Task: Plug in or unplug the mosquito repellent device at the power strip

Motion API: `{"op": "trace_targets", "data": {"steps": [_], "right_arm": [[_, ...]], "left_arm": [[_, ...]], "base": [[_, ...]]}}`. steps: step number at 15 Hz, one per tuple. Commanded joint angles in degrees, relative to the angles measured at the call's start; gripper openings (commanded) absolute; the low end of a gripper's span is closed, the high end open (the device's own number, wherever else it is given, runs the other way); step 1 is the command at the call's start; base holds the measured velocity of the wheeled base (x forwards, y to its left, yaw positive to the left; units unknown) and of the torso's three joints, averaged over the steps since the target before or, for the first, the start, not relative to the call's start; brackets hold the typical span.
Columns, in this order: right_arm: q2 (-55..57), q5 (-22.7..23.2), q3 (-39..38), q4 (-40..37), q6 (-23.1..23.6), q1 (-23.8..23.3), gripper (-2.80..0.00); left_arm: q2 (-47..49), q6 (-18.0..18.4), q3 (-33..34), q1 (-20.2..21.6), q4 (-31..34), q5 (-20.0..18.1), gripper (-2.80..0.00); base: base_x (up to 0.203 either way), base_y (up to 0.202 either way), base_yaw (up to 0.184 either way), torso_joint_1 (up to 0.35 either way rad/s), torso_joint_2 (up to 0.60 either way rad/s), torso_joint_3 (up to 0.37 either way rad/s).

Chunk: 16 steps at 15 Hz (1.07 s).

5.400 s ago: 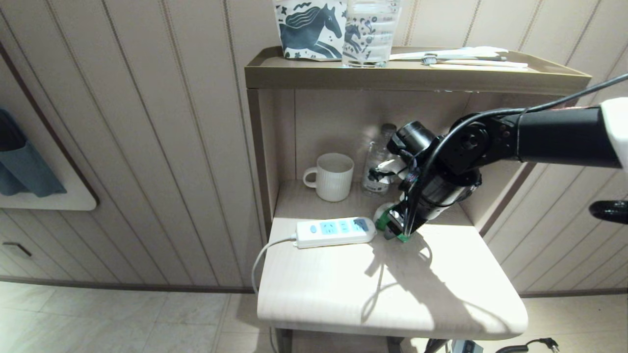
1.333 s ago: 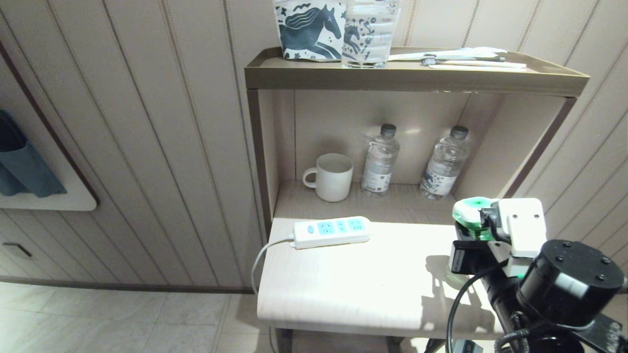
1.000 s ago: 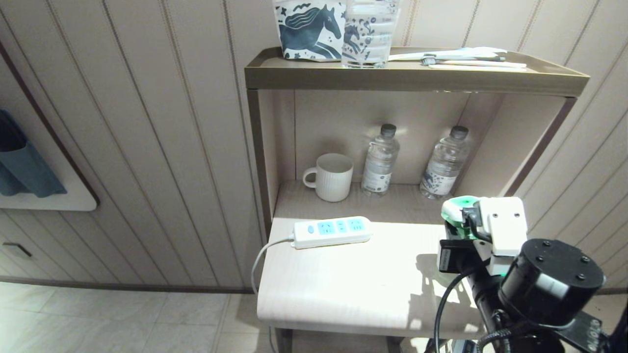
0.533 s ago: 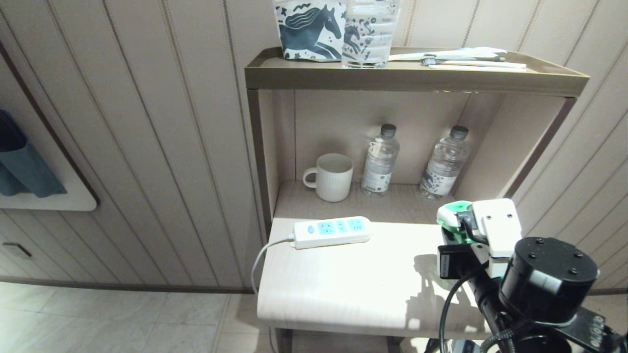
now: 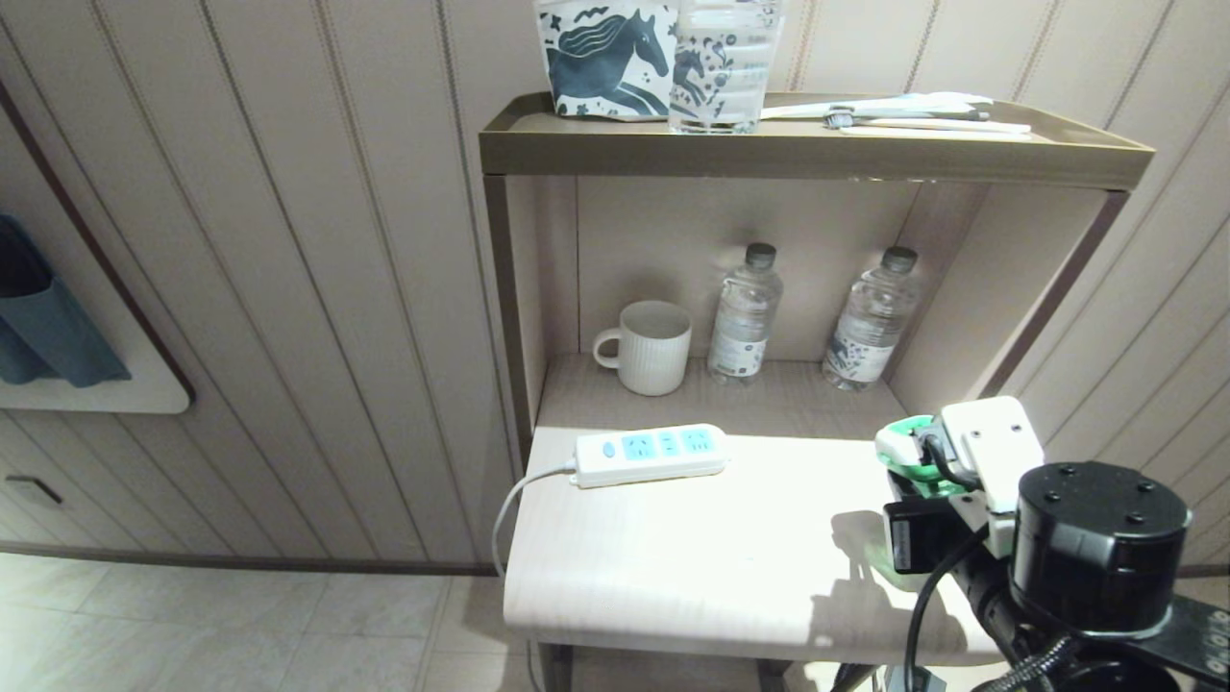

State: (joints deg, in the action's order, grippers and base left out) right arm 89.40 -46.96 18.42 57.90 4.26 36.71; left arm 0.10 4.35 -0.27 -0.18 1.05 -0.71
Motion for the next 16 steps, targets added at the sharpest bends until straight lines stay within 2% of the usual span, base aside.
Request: {"op": "trace_targets", "data": {"steps": [1,9,12,16], "right_arm": [[-0.7,-0.5,-2.2,0.2,0.0,-0.1,-2.80],[-3.1,-0.1,-3.7,-0.9,0.6,-0.1,-2.80],[-5.1,4.2,-3.9,-0.9,0.3,-0.7,-2.80],[-4.8,4.7,-3.6,-0.9,0.2,-0.8,-2.80]], "left_arm": [[0.0,0.0,0.0,0.0,0.0,0.0,-2.80],[0.0,0.0,0.0,0.0,0.0,0.0,-2.80],[0.0,0.0,0.0,0.0,0.0,0.0,-2.80],[0.0,0.0,0.0,0.0,0.0,0.0,-2.80]], "base": [[0.000,0.000,0.000,0.000,0.00,0.000],[0.000,0.000,0.000,0.000,0.00,0.000],[0.000,0.000,0.000,0.000,0.00,0.000],[0.000,0.000,0.000,0.000,0.00,0.000]]}}
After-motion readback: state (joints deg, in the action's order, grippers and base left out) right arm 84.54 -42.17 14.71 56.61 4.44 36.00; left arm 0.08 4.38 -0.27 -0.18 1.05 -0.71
